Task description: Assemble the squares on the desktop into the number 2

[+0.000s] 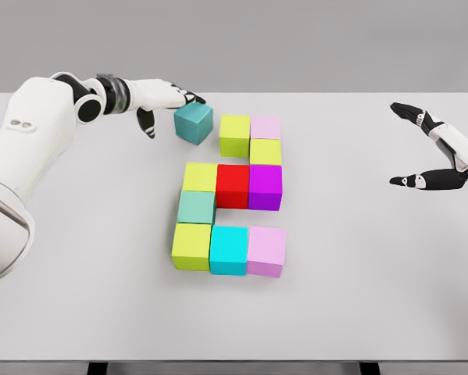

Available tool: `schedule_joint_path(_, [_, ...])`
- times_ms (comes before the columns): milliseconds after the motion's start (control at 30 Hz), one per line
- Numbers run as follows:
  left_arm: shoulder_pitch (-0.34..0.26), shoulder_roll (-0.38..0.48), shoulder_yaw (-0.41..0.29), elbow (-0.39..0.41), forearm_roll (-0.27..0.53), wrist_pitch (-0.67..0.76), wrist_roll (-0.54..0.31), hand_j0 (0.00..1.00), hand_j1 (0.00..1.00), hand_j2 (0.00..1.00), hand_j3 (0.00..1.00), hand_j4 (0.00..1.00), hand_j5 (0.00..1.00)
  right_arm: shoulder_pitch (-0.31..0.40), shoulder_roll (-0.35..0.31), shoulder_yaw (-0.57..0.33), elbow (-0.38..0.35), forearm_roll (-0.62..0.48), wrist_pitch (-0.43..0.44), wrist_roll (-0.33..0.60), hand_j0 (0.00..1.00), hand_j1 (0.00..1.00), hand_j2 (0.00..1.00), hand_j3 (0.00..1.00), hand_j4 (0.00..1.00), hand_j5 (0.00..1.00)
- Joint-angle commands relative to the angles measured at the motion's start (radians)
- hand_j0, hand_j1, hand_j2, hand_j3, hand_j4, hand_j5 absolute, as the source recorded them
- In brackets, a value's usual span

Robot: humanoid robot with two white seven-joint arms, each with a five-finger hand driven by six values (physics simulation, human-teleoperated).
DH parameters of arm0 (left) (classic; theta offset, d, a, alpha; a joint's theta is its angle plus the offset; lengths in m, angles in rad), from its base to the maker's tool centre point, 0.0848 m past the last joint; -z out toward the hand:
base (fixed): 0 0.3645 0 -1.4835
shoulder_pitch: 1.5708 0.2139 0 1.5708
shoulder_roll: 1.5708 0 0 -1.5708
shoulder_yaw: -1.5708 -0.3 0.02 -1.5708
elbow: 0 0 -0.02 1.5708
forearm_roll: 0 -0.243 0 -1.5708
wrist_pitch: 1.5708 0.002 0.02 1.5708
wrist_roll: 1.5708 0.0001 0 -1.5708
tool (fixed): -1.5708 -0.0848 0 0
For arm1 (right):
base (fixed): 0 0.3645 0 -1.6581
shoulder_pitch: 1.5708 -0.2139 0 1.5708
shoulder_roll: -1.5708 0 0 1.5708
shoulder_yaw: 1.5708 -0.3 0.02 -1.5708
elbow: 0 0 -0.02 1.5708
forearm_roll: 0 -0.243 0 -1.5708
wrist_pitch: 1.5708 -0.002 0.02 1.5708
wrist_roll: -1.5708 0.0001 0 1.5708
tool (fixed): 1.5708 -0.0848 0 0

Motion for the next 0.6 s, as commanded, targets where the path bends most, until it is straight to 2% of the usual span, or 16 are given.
schedule_joint_path(0, [0.0, 0.005, 0.004, -0.004, 0.002, 0.001, -0.001, 1.0, 1.0, 1.0, 1.0, 1.0, 1.0, 0.002, -0.001, 0.0, -0.001, -0.008, 0.002, 0.0, 1.0, 1.0, 1.0, 1.0, 1.0, 1.0])
schedule_joint_path(500, [-0.003, 0.04, -0.003, -0.013, 0.005, 0.001, -0.001, 1.0, 1.0, 1.0, 1.0, 1.0, 1.0, 0.002, -0.001, -0.002, 0.001, -0.008, 0.002, 0.0, 1.0, 1.0, 1.0, 1.0, 1.0, 1.0])
schedule_joint_path(567, [-0.002, 0.05, -0.012, -0.037, 0.005, 0.001, -0.001, 1.0, 1.0, 1.0, 1.0, 1.0, 1.0, 0.0, -0.001, -0.002, 0.001, -0.008, 0.002, 0.0, 1.0, 1.0, 1.0, 1.0, 1.0, 1.0])
